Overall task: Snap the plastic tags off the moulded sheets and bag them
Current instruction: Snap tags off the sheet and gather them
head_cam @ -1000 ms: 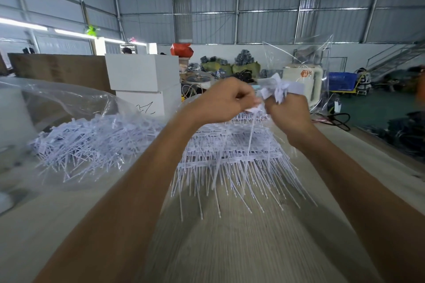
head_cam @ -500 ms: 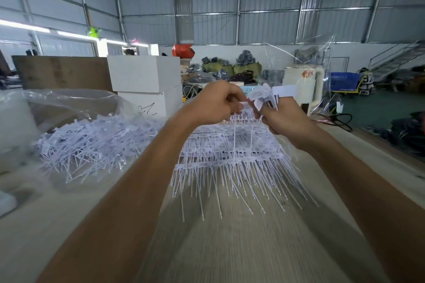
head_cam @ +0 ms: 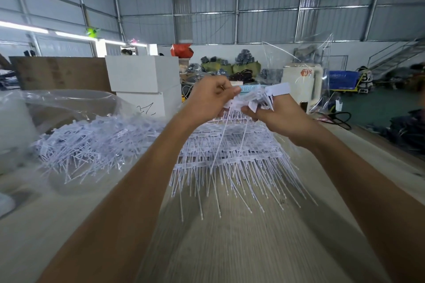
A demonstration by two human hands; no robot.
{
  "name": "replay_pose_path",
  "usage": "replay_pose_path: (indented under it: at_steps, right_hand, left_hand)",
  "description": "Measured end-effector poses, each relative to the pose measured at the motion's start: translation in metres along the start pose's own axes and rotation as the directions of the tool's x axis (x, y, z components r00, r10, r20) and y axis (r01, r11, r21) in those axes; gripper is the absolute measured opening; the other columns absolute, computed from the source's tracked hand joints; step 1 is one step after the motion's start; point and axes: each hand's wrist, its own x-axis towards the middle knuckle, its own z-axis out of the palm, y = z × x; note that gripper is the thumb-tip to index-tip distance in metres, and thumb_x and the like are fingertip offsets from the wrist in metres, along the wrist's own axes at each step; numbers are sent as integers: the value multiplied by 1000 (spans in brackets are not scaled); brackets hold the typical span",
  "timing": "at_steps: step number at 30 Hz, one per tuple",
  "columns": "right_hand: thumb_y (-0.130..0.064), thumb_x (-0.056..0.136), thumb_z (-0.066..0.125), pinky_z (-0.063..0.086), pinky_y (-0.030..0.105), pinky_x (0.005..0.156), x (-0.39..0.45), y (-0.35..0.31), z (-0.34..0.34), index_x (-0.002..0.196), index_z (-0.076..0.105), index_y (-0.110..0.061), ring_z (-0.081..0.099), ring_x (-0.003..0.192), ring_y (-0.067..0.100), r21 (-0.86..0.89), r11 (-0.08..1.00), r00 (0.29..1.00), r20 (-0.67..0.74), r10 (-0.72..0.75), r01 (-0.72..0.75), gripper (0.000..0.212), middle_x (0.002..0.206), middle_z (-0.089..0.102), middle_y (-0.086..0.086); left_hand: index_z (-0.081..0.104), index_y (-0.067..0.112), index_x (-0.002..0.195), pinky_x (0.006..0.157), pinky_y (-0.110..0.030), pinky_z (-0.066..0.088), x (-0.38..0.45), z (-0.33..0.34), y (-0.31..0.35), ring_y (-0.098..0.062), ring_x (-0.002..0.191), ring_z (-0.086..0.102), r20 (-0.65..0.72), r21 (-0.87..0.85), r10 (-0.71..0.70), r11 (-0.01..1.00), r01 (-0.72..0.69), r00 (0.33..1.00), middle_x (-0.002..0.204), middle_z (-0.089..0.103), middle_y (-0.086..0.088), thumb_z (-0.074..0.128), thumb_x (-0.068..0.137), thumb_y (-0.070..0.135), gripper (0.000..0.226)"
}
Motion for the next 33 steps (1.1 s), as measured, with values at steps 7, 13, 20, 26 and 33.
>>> replay_pose_path:
  at_steps: [7,13,20,26,33]
  right_hand:
    - [-25,94,70,33,16,43,0,2,-6,85,64,-24,43,39,1,99,989,984,-130,124,-111,11,50,58,-12]
    - [-3,87,54,28,14,43,9,-14,-2,80,61,-8,46,43,3,-664,595,755,-69,-652,453,11,58,49,-4]
    - [-22,95,67,33,20,44,16,0,2,86,62,-26,44,53,4,173,968,905,-357,232,-180,11,65,55,-11]
    - [-13,98,64,22,20,38,5,18,-31,87,55,-14,27,44,7,501,818,913,-122,389,-282,14,68,45,1]
    - [-21,102,60,19,20,42,5,4,-1,99,60,-15,27,45,7,460,852,963,23,268,-249,7,67,56,0]
  left_hand:
    - [61,13,104,44,-24,42,2,4,11,-13,44,54,-2,-207,-7,978,6,1000,57,64,-2,64,97,12,8]
    - [54,5,108,35,-17,23,12,-2,17,-9,33,31,165,-645,-357,666,374,920,47,46,1,51,97,-2,13]
    - [65,5,101,55,-23,44,-5,-6,25,-10,56,53,97,-50,152,988,-148,984,70,62,0,60,99,11,8]
    - [66,7,102,61,-35,53,-2,6,25,-21,60,59,66,3,144,989,-145,987,71,67,-4,63,98,14,8]
    - [64,11,112,65,-33,56,0,11,12,-18,70,68,69,-76,69,995,-64,995,83,72,-9,65,93,2,22]
